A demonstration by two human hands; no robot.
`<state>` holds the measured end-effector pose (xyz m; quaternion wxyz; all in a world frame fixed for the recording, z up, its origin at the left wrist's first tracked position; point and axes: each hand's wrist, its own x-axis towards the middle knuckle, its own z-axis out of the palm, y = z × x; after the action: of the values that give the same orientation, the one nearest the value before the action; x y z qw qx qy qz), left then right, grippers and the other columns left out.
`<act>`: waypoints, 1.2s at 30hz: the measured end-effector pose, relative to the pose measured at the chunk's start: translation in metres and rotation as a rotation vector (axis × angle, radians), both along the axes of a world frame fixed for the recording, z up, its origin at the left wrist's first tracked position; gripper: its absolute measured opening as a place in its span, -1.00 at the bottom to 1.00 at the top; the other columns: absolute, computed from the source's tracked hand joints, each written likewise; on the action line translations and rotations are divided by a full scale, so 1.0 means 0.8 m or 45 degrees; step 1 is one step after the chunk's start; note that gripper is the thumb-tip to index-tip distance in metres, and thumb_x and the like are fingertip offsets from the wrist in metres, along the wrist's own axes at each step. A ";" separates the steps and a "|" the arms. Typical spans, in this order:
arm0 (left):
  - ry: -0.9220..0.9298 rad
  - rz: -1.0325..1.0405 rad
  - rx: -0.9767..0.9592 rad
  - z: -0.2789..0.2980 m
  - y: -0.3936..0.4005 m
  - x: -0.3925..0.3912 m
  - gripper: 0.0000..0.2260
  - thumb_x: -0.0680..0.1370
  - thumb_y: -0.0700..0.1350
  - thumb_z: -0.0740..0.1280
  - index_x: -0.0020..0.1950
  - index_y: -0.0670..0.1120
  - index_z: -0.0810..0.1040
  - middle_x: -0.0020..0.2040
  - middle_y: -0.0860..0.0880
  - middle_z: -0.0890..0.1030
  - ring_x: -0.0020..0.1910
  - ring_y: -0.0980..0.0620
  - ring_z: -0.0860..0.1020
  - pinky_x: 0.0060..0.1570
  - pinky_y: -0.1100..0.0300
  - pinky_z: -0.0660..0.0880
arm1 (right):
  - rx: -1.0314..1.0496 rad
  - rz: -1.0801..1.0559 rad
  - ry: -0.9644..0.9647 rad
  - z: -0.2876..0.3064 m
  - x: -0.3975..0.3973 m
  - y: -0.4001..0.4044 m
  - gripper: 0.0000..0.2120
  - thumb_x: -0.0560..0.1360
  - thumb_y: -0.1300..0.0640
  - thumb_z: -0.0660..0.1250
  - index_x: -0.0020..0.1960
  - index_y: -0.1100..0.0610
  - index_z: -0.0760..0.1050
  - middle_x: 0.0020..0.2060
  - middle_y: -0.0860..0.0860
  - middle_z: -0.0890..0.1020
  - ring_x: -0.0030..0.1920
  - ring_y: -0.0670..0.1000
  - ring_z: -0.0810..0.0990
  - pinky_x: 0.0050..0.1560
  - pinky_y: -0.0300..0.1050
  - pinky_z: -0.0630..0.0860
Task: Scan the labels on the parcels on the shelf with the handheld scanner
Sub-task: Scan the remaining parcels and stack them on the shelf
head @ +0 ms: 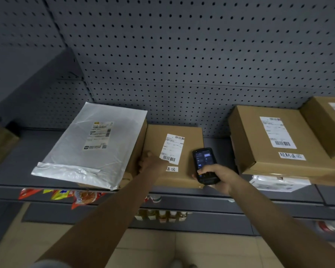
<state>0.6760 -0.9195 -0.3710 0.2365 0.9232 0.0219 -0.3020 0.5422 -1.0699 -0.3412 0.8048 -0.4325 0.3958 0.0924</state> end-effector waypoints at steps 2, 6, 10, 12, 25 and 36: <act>0.001 -0.007 0.044 0.004 -0.003 0.000 -0.16 0.48 0.11 0.39 0.56 -0.12 -0.02 0.50 -0.22 0.17 0.45 -0.22 0.21 0.36 -0.07 0.29 | 0.007 -0.003 -0.004 -0.003 -0.003 -0.002 -0.78 0.41 0.46 0.28 0.03 0.30 0.45 -0.07 0.25 0.58 -0.08 0.16 0.61 0.01 -0.04 0.55; 0.009 -0.052 0.142 0.009 -0.012 -0.004 -0.15 0.47 0.14 0.38 0.56 -0.15 -0.03 0.52 -0.25 0.10 0.48 -0.24 0.16 0.38 -0.07 0.26 | 0.003 0.022 -0.004 -0.012 -0.014 -0.007 -0.82 0.42 0.47 0.24 -0.02 0.30 0.45 -0.08 0.26 0.57 -0.08 0.17 0.59 0.09 -0.01 0.51; 0.052 -0.103 0.163 0.006 -0.012 -0.002 -0.12 0.49 0.19 0.34 0.58 -0.17 -0.08 0.56 -0.24 0.00 0.52 -0.25 0.09 0.44 -0.07 0.18 | -0.034 0.073 -0.003 -0.018 -0.035 -0.022 -0.81 0.41 0.46 0.26 -0.03 0.27 0.47 -0.13 0.22 0.60 -0.13 0.14 0.62 0.00 -0.04 0.55; 0.099 -0.168 0.146 -0.005 -0.006 -0.005 -0.19 0.52 0.19 0.30 0.56 -0.16 -0.01 0.56 -0.22 0.06 0.51 -0.25 0.13 0.47 -0.09 0.18 | -0.100 0.096 0.017 -0.022 -0.047 -0.033 -0.76 0.38 0.47 0.29 0.00 0.28 0.48 -0.13 0.22 0.61 -0.18 0.13 0.66 -0.15 -0.09 0.61; 0.684 0.453 -0.674 -0.070 0.064 -0.059 0.03 0.15 0.11 0.65 0.45 -0.06 0.14 0.37 -0.16 0.37 0.22 -0.21 0.47 0.11 -0.24 0.55 | -0.124 0.222 0.016 -0.026 -0.101 -0.067 -0.54 0.16 0.48 0.38 0.03 0.23 0.49 -0.18 0.22 0.64 -0.10 0.25 0.62 0.01 0.10 0.56; 0.914 0.385 -0.962 -0.032 0.072 -0.050 -0.21 0.22 -0.25 0.56 0.40 -0.07 0.37 0.36 -0.17 0.41 0.28 -0.26 0.42 0.02 -0.24 0.57 | -0.153 0.229 -0.023 0.000 -0.117 -0.060 -0.52 0.17 0.44 0.39 0.07 0.22 0.49 -0.13 0.22 0.63 -0.07 0.23 0.63 0.02 0.07 0.57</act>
<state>0.6359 -0.8618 -0.3964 0.5703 0.5995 0.1238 -0.5477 0.4482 -1.1180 -0.3412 0.7694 -0.5147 0.3529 0.1363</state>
